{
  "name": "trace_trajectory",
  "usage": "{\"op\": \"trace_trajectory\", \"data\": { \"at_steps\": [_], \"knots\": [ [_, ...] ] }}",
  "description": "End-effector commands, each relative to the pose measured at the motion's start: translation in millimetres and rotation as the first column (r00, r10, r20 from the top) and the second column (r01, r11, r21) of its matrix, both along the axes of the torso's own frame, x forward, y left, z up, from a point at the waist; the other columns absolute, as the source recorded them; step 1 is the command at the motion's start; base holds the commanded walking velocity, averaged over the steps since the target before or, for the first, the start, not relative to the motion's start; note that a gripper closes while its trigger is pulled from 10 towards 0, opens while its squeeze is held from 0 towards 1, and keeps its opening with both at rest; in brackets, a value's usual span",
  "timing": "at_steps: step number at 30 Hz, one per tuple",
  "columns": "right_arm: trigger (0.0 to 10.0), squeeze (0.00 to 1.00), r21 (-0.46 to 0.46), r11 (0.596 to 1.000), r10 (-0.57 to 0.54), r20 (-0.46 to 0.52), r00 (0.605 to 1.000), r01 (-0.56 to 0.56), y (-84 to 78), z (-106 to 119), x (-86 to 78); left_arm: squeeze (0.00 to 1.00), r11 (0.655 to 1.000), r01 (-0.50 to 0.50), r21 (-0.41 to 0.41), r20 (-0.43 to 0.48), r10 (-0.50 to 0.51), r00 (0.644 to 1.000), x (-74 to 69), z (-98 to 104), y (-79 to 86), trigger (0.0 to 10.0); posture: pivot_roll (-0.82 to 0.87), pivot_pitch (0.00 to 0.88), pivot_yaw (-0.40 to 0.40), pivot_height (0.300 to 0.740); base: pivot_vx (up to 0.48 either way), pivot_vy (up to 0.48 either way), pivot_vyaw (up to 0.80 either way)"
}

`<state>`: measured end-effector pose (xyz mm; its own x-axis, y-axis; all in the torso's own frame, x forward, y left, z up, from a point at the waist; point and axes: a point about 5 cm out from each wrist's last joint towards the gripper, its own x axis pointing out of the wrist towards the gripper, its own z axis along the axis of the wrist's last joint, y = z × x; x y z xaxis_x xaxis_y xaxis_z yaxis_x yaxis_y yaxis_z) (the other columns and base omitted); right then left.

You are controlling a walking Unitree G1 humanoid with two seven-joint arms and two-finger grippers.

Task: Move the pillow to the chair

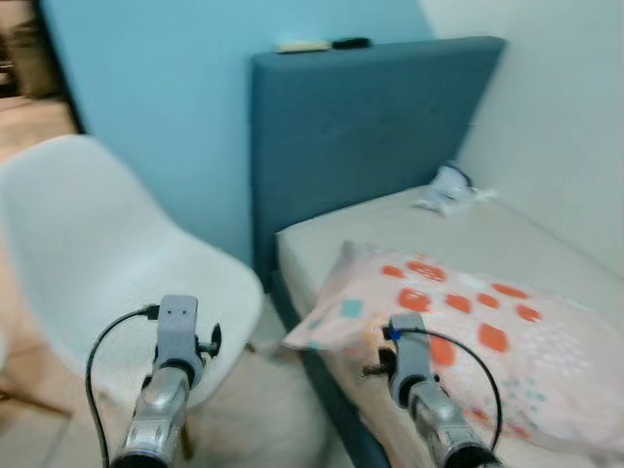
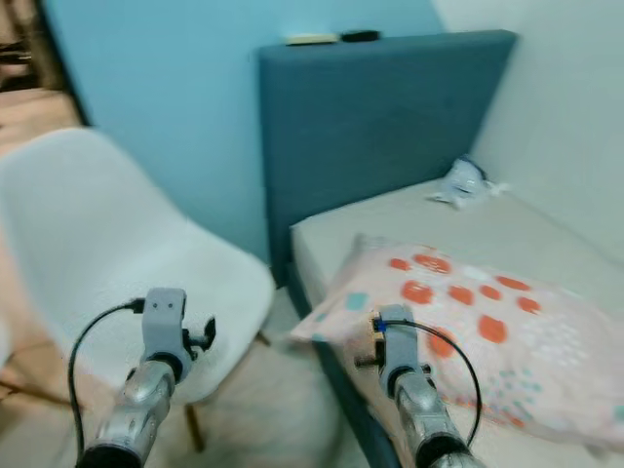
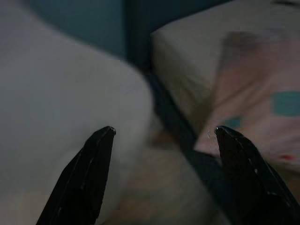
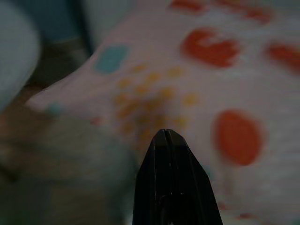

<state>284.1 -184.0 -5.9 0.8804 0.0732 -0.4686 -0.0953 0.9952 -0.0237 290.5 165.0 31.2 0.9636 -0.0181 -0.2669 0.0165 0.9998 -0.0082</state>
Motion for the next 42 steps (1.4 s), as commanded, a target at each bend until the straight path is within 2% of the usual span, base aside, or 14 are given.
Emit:
{"op": "trace_trajectory", "data": {
  "at_steps": [1,5,10,22,42],
  "knots": [
    [10.0,0.0,0.025,1.0,0.002,-0.014,1.0,-0.001,7.5,-4.4,-3.7,0.0,1.0,-0.018,0.01,-0.023,0.018,1.0,-3.8,-4.7,7.7,10.0,-0.02,0.031,-0.068,0.74,0.27,0.0,-0.8],
    [10.0,0.0,0.025,1.0,0.003,-0.015,1.0,-0.003,9.2,-5.0,-4.2,0.0,1.0,-0.016,0.012,-0.023,0.017,1.0,-4.0,-4.8,8.4,10.0,-0.02,0.032,-0.067,0.74,0.268,0.0,-0.8],
    [10.0,0.0,0.01,1.0,0.006,-0.032,0.999,-0.006,10.3,-6.5,-4.4,0.0,0.999,-0.011,0.033,-0.049,0.013,0.999,-5.1,-8.4,8.8,10.0,-0.01,0.031,-0.066,0.74,0.0,0.0,0.0],
    [10.0,0.0,0.011,1.0,0.017,-0.044,0.999,-0.017,11.1,-7.2,-4.8,0.0,0.999,-0.013,0.037,-0.033,0.014,0.999,-4.2,-7.0,9.0,10.0,-0.02,0.013,-0.07,0.74,0.0,0.0,0.0],
    [10.0,0.0,0.023,1.0,-0.003,-0.042,0.999,0.004,8.2,-5.7,-3.1,0.0,0.999,-0.006,0.045,-0.029,0.007,1.0,-3.3,-6.9,7.7,10.0,-0.02,0.003,-0.069,0.74,0.0,0.0,-0.8]
  ]
}}
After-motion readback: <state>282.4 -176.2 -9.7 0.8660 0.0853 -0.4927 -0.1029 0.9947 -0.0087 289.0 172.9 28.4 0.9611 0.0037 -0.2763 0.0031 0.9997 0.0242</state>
